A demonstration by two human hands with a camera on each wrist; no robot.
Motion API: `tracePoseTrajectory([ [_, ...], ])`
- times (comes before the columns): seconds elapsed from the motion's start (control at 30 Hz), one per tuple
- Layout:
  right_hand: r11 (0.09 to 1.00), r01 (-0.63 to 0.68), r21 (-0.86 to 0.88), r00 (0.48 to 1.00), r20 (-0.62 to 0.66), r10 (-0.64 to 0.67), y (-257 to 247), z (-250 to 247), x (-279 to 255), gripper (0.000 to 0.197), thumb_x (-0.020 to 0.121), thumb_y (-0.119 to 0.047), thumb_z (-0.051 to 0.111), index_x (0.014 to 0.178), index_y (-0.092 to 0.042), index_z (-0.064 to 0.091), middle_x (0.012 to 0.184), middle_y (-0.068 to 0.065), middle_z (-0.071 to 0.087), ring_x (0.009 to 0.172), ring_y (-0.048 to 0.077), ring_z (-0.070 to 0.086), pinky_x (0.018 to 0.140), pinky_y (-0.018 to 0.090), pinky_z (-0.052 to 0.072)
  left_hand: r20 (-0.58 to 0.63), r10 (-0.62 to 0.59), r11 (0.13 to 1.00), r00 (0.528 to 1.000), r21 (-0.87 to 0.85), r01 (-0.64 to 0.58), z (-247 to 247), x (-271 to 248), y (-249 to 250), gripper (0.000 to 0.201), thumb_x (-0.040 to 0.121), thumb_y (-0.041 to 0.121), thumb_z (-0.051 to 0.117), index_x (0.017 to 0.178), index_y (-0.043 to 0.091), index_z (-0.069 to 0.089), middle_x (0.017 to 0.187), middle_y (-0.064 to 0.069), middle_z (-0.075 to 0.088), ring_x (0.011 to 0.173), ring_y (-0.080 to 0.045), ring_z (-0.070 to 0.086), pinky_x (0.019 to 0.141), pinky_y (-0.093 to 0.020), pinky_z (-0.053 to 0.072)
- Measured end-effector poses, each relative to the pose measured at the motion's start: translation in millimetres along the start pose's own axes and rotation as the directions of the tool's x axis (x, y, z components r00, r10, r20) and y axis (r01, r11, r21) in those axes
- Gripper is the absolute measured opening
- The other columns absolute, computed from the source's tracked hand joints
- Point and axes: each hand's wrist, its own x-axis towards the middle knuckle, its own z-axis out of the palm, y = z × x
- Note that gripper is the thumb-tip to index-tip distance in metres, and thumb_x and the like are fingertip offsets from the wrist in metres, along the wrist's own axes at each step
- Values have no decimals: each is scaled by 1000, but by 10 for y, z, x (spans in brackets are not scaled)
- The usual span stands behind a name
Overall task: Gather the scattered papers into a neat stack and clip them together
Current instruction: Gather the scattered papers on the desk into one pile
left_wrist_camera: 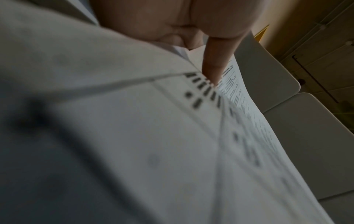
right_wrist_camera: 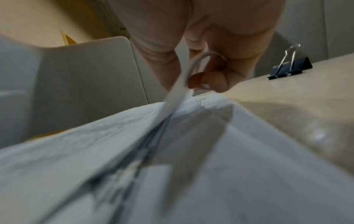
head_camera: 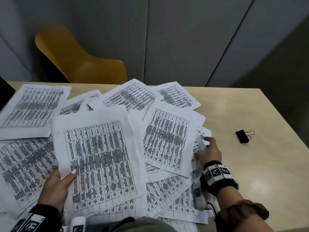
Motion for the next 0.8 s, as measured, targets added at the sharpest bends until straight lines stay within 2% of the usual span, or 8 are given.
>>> tracePoseTrajectory([
  [0.13,996,76,-49,984,163,-68,21,-131,149,26,76,-9,70,102,-13,66,87,9,64,85,23,58,75,26,40,18,-42,999,999,-10,43,-15,39,-74,22,94,19,50,116,14,52,93,2,57,105,-27,49,91,-39,31],
  [0.23,974,199,-104,916,373,-147,10,-201,278,22,73,-2,71,88,-16,63,76,6,60,81,18,54,72,28,42,14,-30,1000,999,-5,30,-11,30,-46,28,94,16,51,120,8,52,94,-2,57,102,-24,48,93,-40,32],
  [0.33,975,218,-49,942,273,-197,-40,-165,330,39,74,1,68,110,-14,63,89,8,62,86,18,55,76,25,41,19,-34,999,999,16,33,-3,66,-65,32,93,16,51,124,8,50,107,-6,55,105,-24,48,96,-41,32],
  [0.43,944,-30,327,999,-6,34,-63,-61,240,61,76,-15,72,130,-21,44,105,11,64,92,24,60,92,41,48,39,-46,998,998,42,44,0,141,-160,27,93,19,52,118,11,53,98,-4,59,104,-29,51,91,-40,34],
  [0.53,842,-248,478,968,80,240,-77,91,26,82,73,-27,77,137,-16,28,131,19,52,115,33,54,104,45,40,53,-32,998,998,55,29,2,170,-201,23,93,21,52,113,12,55,98,-4,59,100,-28,52,88,-39,34],
  [0.7,977,-12,214,992,127,-16,-298,310,-428,115,67,-14,81,147,-24,0,153,12,22,141,28,22,113,39,20,65,-28,999,997,41,26,39,240,-286,30,91,15,55,121,9,56,102,-10,61,105,-33,55,91,-40,36],
  [0.77,979,63,193,980,175,-97,-385,413,-558,123,68,-10,80,145,-34,-14,151,10,28,136,26,34,110,39,27,75,-31,999,997,44,28,74,264,-309,31,91,14,55,121,10,56,105,-11,63,108,-35,56,94,-42,38],
  [0.8,977,46,208,971,220,-93,-431,446,-615,123,71,-9,78,142,-39,-18,142,13,41,120,26,51,98,38,42,92,-36,999,995,41,32,95,266,-313,32,91,14,55,123,13,55,106,-9,63,109,-34,56,97,-45,38],
])
